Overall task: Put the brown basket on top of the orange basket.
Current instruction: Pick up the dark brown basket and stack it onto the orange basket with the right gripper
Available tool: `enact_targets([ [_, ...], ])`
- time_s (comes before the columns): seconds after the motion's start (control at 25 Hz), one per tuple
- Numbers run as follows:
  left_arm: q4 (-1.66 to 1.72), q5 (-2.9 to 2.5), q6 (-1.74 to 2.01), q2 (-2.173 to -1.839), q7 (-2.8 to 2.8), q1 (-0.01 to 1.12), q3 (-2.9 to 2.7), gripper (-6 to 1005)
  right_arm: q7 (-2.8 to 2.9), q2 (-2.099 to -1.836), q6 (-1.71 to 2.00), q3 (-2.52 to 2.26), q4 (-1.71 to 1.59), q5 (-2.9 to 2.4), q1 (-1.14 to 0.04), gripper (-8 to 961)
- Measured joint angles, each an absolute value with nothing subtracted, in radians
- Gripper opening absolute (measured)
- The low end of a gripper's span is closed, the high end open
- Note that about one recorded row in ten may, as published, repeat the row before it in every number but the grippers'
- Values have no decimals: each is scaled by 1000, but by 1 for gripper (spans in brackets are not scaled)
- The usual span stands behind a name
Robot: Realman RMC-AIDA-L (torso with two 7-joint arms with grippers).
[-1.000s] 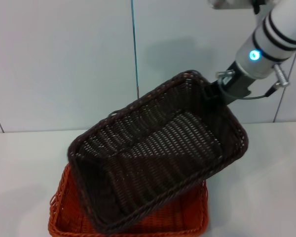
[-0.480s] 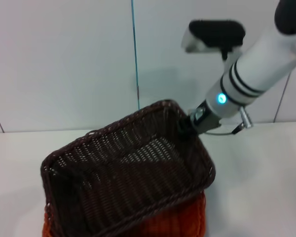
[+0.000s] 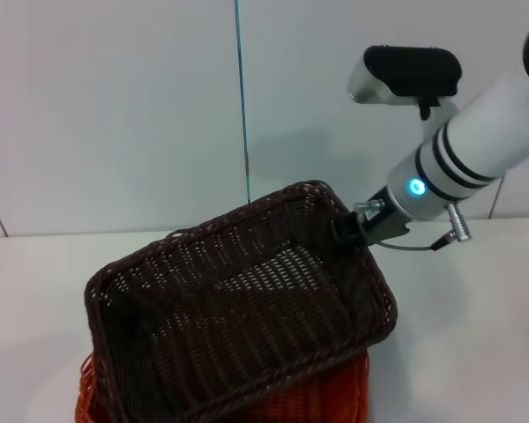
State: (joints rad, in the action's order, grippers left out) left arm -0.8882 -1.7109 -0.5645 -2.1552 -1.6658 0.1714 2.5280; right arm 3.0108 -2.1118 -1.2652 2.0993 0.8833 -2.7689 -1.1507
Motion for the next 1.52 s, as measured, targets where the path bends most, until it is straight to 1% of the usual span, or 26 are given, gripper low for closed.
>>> enact_targets([
  [0.2, -889, -1711, -564, -2155, -1666, 169, 2528, 859, 3012, -2111, -1288, 2099, 943, -2769, -1125, 133],
  [0.4, -895, -1710, -564, -2156, -1666, 169, 2528, 858, 3012, -2109, -1287, 2098, 966, -2776, -1133, 133],
  [0.52, -897, -1710, -564, -2157, -1666, 168, 2529, 858, 3013, -2102, -1294, 2114, 975, -2808, -1160, 133],
  [0.68, -907, -1710, -564, -2157, -1665, 163, 2530, 858, 3013, -2103, -1320, 2144, 958, -2895, -1234, 133],
  [0.72, -909, -1710, -564, -2157, -1665, 163, 2530, 858, 3013, -2099, -1333, 2147, 941, -2912, -1259, 133],
  [0.84, -911, -1710, -565, -2157, -1665, 162, 2527, 858, 3011, -2075, -1406, 2154, 908, -2932, -1319, 133],
  [0.96, -911, -1710, -564, -2157, -1664, 161, 2527, 858, 3010, -2058, -1473, 2151, 966, -2932, -1335, 134],
  [1.08, -908, -1710, -564, -2158, -1664, 161, 2527, 858, 3010, -2049, -1487, 2160, 996, -2932, -1347, 134],
  [1.36, -911, -1710, -563, -2158, -1661, 161, 2527, 858, 3010, -2046, -1467, 2304, 998, -2932, -1350, 134],
  [1.52, -911, -1710, -563, -2158, -1644, 167, 2529, 858, 3009, -2058, -1428, 2477, 1009, -2927, -1339, 134],
])
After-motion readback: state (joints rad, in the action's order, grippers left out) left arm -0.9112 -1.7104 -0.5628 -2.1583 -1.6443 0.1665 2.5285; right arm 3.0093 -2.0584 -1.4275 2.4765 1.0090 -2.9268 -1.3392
